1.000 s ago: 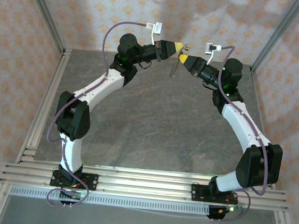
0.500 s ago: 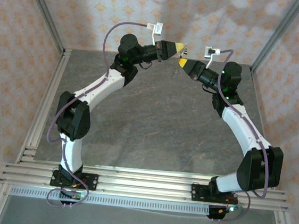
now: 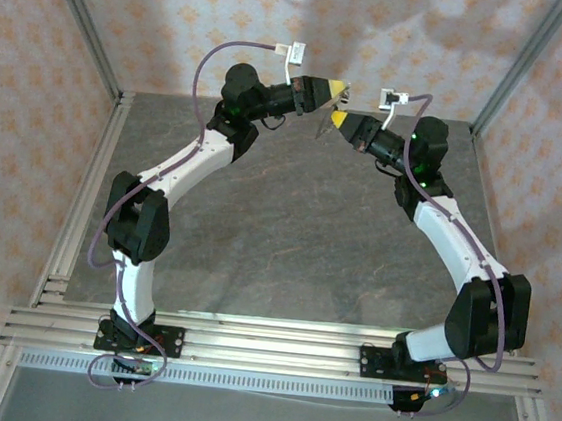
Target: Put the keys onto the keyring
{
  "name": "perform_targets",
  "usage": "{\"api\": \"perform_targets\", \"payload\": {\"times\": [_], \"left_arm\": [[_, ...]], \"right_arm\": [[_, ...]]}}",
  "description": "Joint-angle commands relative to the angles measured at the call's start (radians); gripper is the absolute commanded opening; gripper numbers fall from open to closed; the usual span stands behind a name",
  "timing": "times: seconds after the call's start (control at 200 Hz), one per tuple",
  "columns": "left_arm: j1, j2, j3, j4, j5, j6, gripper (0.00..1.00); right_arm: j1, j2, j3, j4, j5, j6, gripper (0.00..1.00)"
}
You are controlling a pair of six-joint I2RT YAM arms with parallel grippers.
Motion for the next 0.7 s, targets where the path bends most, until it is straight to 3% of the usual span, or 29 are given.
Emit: {"api": "perform_targets", "payload": {"times": [0.0,0.135,0.33,0.696], "left_arm": [[0.007,-0.056,0.004,0.118,-0.034,-0.026,0.00],[0.006,-0.052,0.000,0.150,-0.043,-0.051,0.00],[0.006,-0.046,-0.005,0.150,-0.048,-0.051,0.00],[0.005,-0.046,-0.005,0.134,-0.046,-0.038,0.00]], "right_arm": [[-0.015,0.002,-0.029,-0.017,0.018,0.010,0.00],[0.005,0.051,-0.028,0.048,-0.003,0.078,0.00],[0.074,0.065,0.004,0.014,-0.009,0.047,0.00],[0.029,0.008,-0.046,-0.038,0.047,0.012,0.00]]}}
